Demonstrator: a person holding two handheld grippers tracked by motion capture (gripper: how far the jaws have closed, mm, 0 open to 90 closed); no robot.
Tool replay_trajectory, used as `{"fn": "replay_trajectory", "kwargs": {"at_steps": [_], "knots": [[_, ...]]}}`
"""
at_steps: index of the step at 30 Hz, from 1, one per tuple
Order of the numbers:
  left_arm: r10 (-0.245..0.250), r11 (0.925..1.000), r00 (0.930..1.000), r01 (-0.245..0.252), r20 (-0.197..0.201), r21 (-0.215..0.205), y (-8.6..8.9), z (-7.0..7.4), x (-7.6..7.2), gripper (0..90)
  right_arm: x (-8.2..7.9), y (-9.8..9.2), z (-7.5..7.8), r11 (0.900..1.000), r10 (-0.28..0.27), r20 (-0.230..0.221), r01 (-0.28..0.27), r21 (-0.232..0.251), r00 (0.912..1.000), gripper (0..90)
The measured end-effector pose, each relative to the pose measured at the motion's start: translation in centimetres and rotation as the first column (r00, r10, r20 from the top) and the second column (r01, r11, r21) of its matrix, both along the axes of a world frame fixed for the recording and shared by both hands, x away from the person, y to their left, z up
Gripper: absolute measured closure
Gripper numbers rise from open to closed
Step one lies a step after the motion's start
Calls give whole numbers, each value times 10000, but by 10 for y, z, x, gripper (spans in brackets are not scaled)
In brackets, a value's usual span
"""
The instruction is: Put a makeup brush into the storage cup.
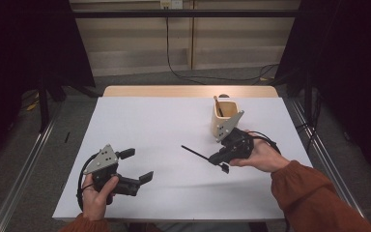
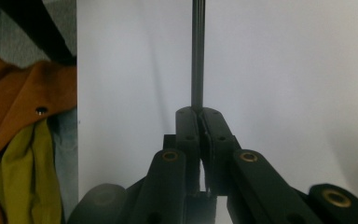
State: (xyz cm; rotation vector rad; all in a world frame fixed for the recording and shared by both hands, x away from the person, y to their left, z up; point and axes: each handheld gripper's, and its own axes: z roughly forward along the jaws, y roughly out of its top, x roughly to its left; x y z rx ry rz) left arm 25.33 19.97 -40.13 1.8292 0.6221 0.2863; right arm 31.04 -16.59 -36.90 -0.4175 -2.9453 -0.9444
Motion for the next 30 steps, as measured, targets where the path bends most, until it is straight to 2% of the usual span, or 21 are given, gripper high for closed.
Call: {"fn": "replay_trajectory", "kwargs": {"at_steps": [7, 9, 11, 15, 20, 25, 28, 30], "knots": [[-39, 9998, 10000, 39, -9, 201, 0, -1, 1, 15, -1, 11, -6, 9958, 252, -306, -278, -878, 9992, 863], [-118, 9997, 9999, 119, -47, 196, -1, 0, 2, 15, -2, 13, -6, 9906, 359, -456, -416, -1302, 9983, 863], [-215, 9996, 9997, 217, -65, 207, -3, 2, 1, 15, -2, 14, -5, 9874, 550, -464, -612, -1456, 9974, 862], [-437, 9981, 9990, 435, 28, 437, -9, 6, 1, 15, -4, 16, -3, 9764, 609, -603, -720, -2037, 9963, 863], [-476, 9976, 9988, 479, -82, 502, -11, 7, 4, 15, -5, 20, -8, 9533, 896, -825, -1094, -2816, 9926, 862], [-576, 9961, 9983, 580, -71, 669, -13, 11, 5, 15, -6, 22, -10, 9467, 1031, -1016, -1290, -2953, 9895, 862], [-679, 9950, 9976, 688, -154, 720, -13, 16, 5, 17, -6, 22, -10, 9518, 1043, -1011, -1288, -2783, 9894, 862], [-665, 9949, 9978, 666, -36, 754, -14, 19, 5, 17, -7, 22, -9, 9542, 1011, -1038, -1260, -2715, 9894, 862]]}}
